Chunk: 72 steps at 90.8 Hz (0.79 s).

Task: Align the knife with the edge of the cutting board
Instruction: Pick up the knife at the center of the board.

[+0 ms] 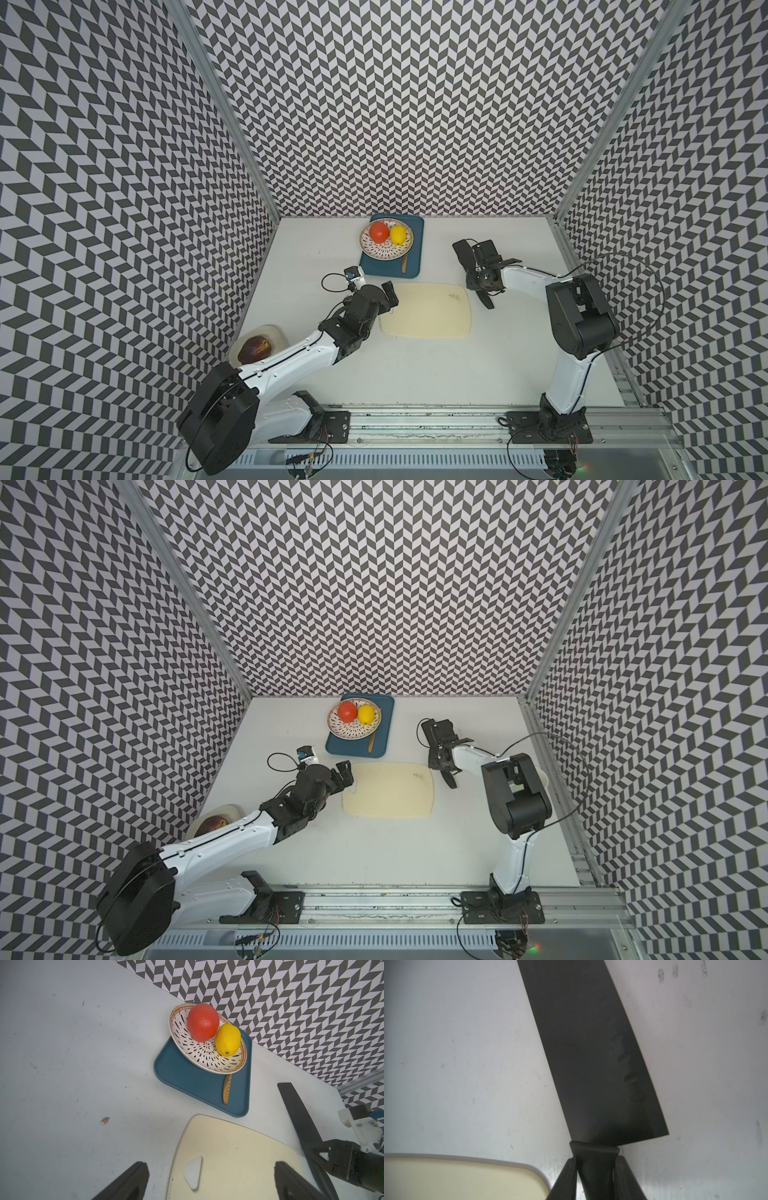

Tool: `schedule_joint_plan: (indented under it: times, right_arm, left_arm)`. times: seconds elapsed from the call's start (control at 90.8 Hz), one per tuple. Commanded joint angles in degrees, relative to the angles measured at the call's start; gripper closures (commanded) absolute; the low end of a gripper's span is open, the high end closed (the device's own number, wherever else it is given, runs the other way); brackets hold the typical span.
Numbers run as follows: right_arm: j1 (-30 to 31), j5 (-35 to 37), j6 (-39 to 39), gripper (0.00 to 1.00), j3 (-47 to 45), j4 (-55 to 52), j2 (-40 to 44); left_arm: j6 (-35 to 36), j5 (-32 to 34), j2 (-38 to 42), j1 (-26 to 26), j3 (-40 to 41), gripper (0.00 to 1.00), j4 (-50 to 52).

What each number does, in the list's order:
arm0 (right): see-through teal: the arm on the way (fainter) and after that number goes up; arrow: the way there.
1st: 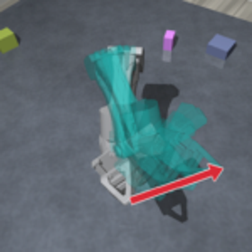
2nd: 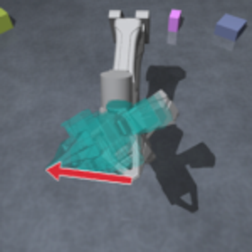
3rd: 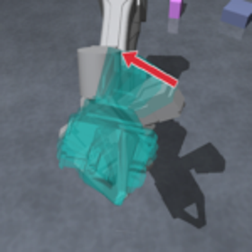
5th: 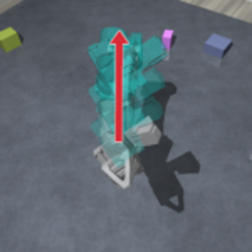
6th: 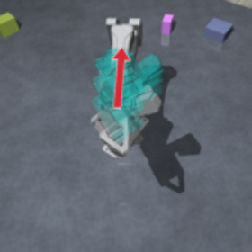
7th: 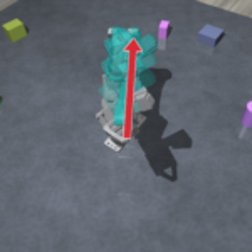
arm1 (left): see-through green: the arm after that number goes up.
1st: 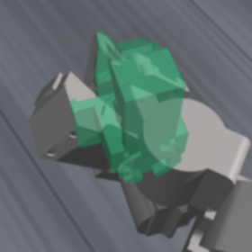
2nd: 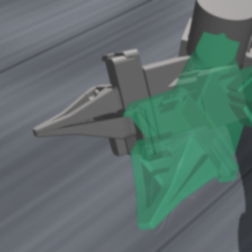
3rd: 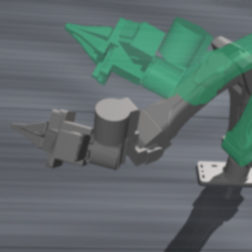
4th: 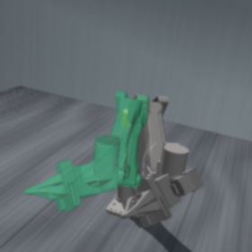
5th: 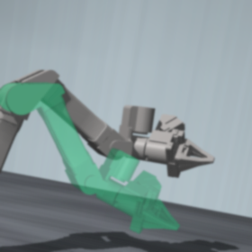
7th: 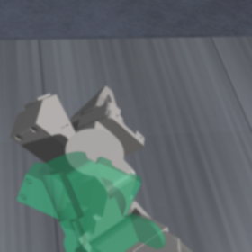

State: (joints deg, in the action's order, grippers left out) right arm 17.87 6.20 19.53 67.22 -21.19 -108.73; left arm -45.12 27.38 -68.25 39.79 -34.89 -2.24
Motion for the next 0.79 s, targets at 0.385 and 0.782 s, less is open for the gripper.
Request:
schedule_joint_plan:
  times: [0.385,0.782]
  right_arm:
    - [0.2,0.7,-0.1,0.52,-0.7,-10.0,1.3]
    - [0.4,2.4,-1.0,0.60,2.1,-12.3,-3.3]
  left_arm:
    - [-0.1,3.1,1.8,0.3,0.9,0.00,1.0]
    - [0.6,2.9,1.8,0.3,0.7,0.00,1.1]
